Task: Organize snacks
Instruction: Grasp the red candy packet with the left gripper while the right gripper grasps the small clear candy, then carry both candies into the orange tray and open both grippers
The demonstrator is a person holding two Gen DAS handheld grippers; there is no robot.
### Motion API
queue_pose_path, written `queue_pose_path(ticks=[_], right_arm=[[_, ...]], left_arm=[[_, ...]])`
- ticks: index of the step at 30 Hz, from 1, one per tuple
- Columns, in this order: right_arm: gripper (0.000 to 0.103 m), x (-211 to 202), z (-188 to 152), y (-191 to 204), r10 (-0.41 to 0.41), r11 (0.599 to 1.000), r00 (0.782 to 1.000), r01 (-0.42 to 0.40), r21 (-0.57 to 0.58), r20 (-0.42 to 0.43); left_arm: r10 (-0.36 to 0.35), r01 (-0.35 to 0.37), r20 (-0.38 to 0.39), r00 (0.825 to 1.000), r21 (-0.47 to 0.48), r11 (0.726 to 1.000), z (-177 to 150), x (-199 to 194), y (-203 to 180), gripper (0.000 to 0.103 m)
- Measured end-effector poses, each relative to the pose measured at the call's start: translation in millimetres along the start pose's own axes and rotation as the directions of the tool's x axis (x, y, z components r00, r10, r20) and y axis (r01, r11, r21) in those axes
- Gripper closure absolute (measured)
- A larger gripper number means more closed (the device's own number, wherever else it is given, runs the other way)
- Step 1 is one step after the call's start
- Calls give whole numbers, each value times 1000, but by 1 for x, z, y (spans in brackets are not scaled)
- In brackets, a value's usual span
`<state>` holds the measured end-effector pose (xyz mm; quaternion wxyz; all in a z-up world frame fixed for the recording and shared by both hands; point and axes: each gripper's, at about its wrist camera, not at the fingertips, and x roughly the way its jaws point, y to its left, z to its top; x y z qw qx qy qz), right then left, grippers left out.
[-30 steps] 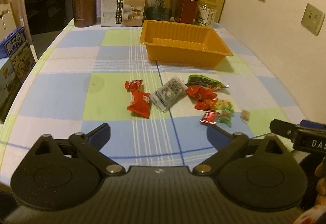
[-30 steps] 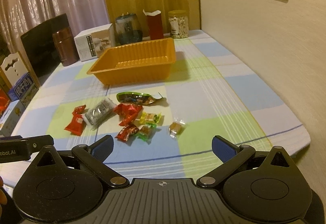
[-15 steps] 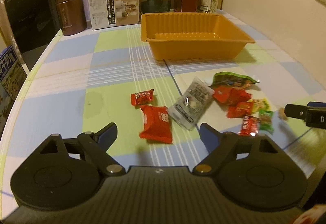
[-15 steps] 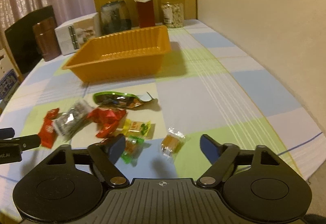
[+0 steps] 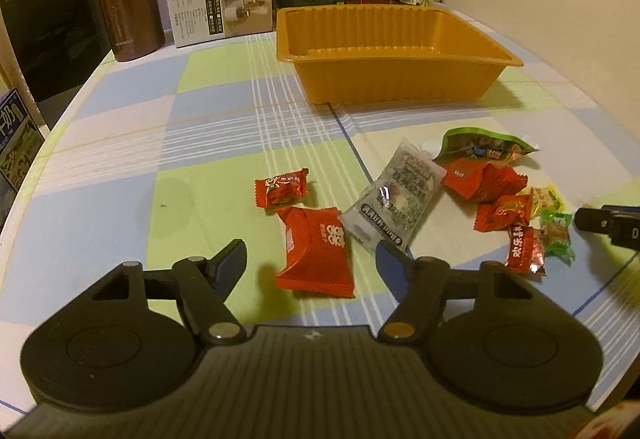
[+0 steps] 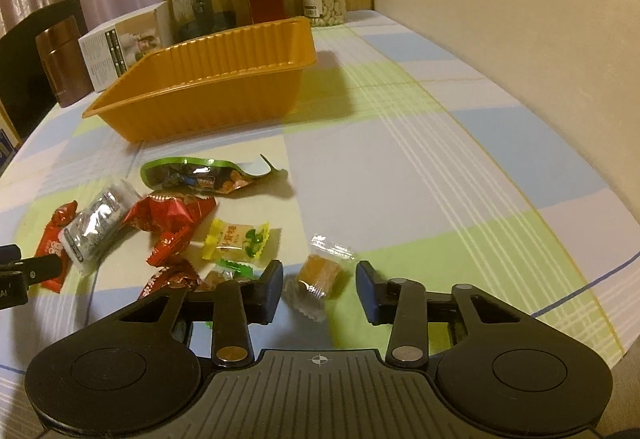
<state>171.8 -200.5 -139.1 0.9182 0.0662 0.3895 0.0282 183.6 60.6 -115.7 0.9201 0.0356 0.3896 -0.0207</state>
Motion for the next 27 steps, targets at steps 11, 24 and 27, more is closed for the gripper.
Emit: queue_pose_path(ticks=[11,24,27], right_arm=[[81,-2,-1,0,-4,1000,1000,4,-7,3],[81,-15,4,4,10,1000,999,-10,1,41],[81,-20,10,8,25,1000,998,-24,-8,63]], left_arm=[[-12,13,-21,1000,14,1000,1,12,-2,66],[17,-17,10,1000,-20,1000,4,-12,4,77],[8,-7,37,999,-25,1000,12,-20,4,77]])
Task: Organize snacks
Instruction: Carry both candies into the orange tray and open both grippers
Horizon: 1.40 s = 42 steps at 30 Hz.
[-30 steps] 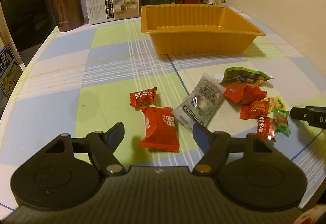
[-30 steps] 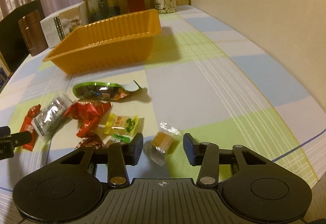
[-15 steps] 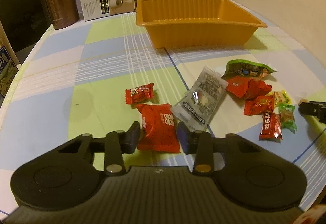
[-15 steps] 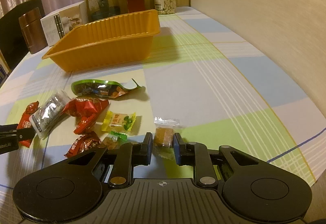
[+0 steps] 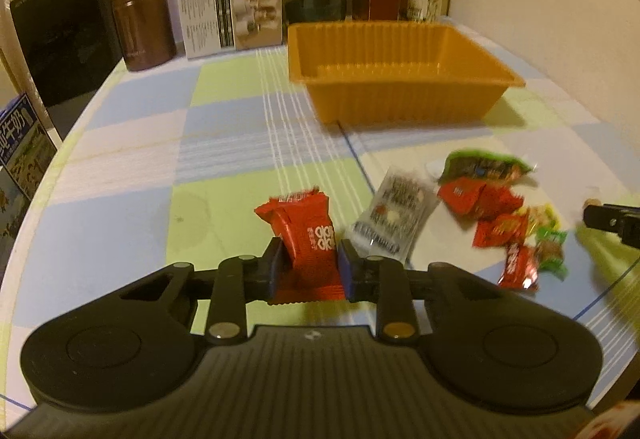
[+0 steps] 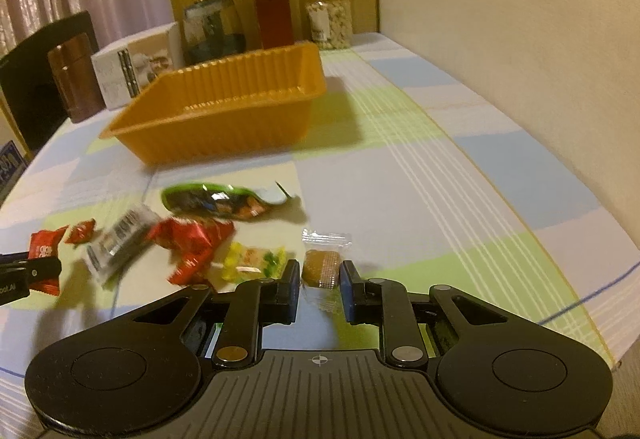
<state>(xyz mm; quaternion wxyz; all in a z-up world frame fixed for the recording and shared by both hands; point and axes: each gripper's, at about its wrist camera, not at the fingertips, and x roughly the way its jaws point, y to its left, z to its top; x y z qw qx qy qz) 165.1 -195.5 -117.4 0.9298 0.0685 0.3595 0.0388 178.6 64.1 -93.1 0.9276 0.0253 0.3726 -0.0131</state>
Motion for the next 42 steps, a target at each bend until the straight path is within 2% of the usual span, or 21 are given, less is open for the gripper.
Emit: queue_pose_path(ticks=[5,11,24,33,39,41,42], right_arm=[[81,-1,19,11,32,999,999,-31,-23,37],[81,8,60,23,62,997,992,-57,-47,107],[81,70,138,41,120,993,976,-117,-26,184],[81,119,157,39,132,990,982,-138,36,137],[81,130,158,38,137,989,983,-143,47,123],[81,132,159,38,137,988,983,-143,48,122],[81,133,159,38,138,988,983,-145,50,122]], left_arm=[[-38,38,39,999,0,999,22,-3,-5,77],[-89,88,85,992,12,996,61,9,-14,77],[-161,158,175,971,30,987,136,71,-23,77],[-170,166,157,973,36,985,149,108,-23,77],[-180,175,147,973,47,984,150,119,-24,77],[-188,183,152,970,45,982,150,123,-24,77],[-185,180,158,970,46,983,151,124,-26,71]])
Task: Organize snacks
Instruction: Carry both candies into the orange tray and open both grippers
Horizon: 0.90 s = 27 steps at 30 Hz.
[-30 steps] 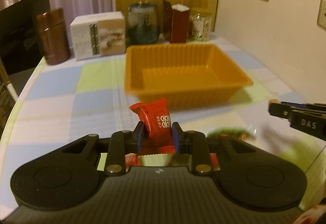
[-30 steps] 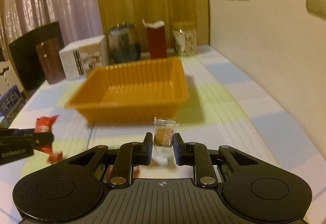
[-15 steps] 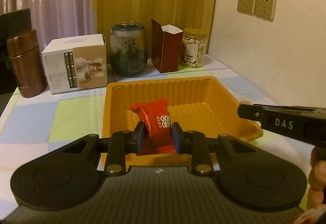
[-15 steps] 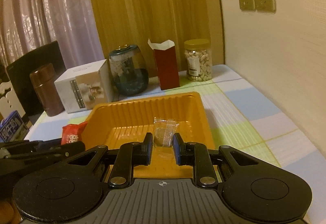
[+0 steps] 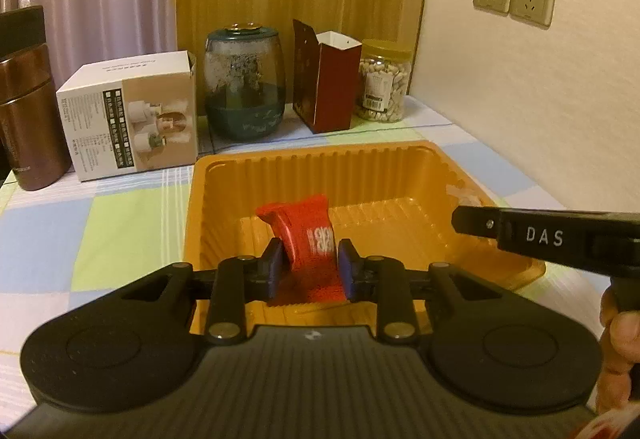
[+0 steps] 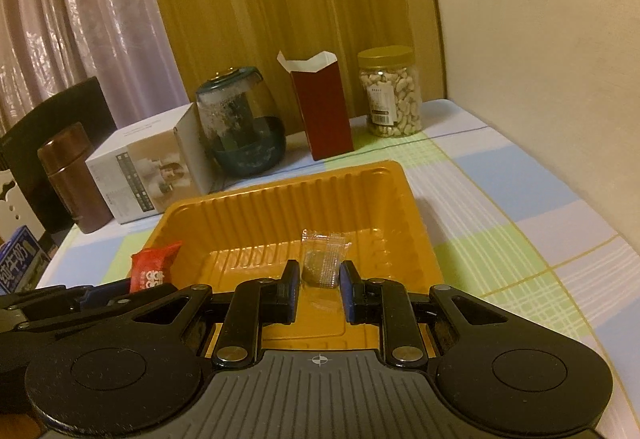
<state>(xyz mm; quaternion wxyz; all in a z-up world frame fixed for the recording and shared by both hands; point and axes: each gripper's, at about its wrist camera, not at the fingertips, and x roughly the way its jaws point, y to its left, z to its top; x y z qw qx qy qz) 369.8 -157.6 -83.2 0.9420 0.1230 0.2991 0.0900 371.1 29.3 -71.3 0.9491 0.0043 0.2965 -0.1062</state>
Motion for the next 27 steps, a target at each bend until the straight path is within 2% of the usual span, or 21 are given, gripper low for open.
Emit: queue_pose_path(ticks=[1,2,9,19,21,22,23,27], right_arm=[[81,1,0,0,1,1000,1000,-1,2,-1],[81,1,0,0,2,1000,1000,-2,6,-4],[81,3,0,-1,18,1000,1000,-18,16,-11],[81,3,-1,3,63,998,998,-63,16,2],[69,4,-2,4,70,997,998,-70,14,5],[52,4,-2,3,74,997,997,-74,20,10],[42,3,-1,1,80,996,997,-81,34,21],[42,-2,1,-6,63,996,997,-66,64,50]], left_arm=[[9,-9,1,1000,3,1000,-1,0,0,60],[12,-12,-1,1000,2,1000,-1,1,1,59],[49,-50,-16,999,-28,998,-1,-9,14,59],[62,-62,-12,998,-54,997,-3,-16,22,59],[63,-63,-16,998,-55,996,-4,-16,22,57],[62,-63,-16,998,-56,996,-4,-17,23,54],[63,-64,-15,998,-56,996,-5,-17,23,54],[65,-65,-9,998,-57,996,-6,-20,22,53]])
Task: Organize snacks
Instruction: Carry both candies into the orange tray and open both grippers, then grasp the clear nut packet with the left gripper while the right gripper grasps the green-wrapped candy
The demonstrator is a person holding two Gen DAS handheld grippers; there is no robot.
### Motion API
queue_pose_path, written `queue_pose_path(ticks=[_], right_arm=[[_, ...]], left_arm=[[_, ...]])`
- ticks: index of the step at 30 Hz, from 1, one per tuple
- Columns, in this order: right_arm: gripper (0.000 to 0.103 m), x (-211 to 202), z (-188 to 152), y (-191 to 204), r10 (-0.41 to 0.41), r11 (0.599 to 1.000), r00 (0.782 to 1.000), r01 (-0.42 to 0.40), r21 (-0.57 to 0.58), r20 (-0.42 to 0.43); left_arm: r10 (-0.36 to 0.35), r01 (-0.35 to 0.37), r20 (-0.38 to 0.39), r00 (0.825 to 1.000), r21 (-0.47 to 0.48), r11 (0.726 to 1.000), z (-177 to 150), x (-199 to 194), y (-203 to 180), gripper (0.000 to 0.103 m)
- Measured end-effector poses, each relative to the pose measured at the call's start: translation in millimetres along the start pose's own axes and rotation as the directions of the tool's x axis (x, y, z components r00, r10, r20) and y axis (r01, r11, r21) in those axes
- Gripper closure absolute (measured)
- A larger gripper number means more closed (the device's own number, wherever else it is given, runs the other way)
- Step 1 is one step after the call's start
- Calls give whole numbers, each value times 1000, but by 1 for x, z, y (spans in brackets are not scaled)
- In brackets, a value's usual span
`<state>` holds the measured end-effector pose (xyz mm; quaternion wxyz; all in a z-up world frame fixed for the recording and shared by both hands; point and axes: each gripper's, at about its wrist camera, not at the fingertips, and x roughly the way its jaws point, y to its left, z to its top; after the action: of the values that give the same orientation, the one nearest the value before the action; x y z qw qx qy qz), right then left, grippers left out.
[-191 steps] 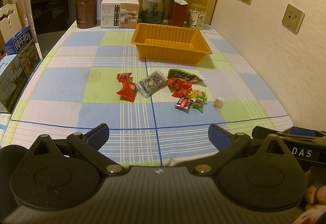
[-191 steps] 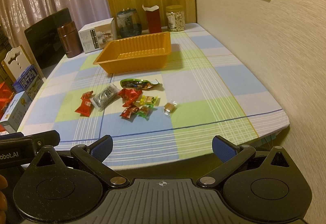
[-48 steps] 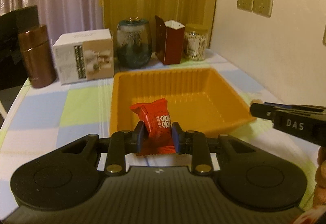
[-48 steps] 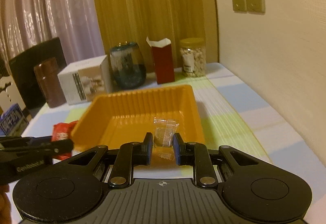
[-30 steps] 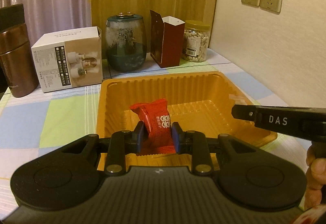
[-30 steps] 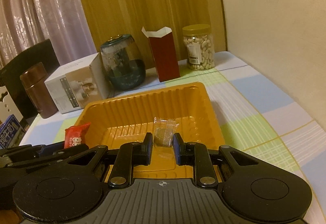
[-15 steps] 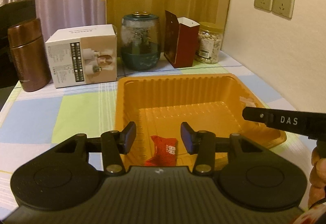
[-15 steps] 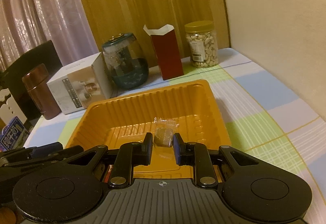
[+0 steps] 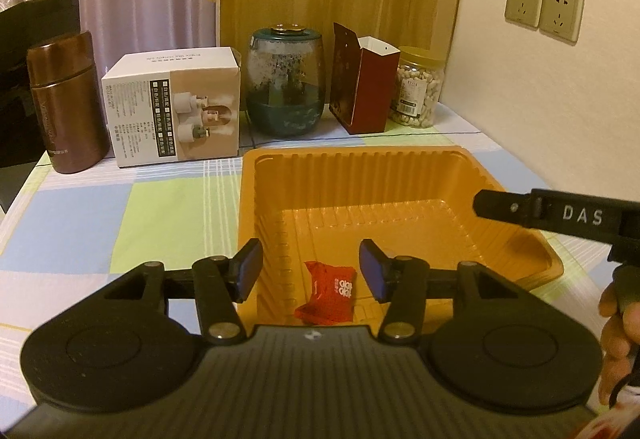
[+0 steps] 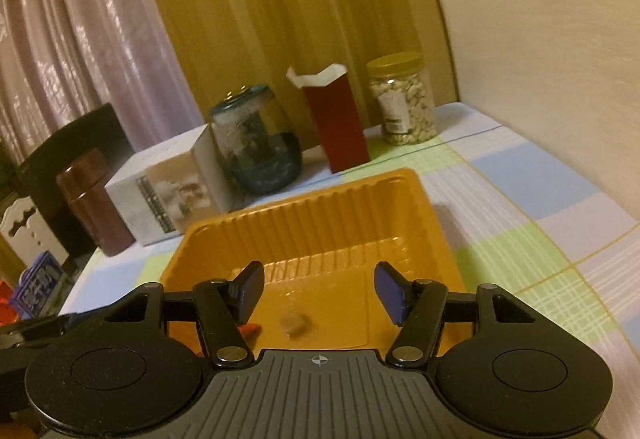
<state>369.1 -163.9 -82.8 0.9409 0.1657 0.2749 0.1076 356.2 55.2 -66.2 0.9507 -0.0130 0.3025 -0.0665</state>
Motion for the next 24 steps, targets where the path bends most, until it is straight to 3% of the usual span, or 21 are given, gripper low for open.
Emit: queue_pose_path(ticks=[11,24], right_arm=[[42,-25,1,-7,-39,999,998,38,17,54],[42,-83,-20,-3,-63,998,997,63,-2,45]], left_arm=[[-8,8,5,1000,-14,1000,-10,-19,-5,52],[-15,15,-5,1000,-27,1000,-44,-72,-16,51]])
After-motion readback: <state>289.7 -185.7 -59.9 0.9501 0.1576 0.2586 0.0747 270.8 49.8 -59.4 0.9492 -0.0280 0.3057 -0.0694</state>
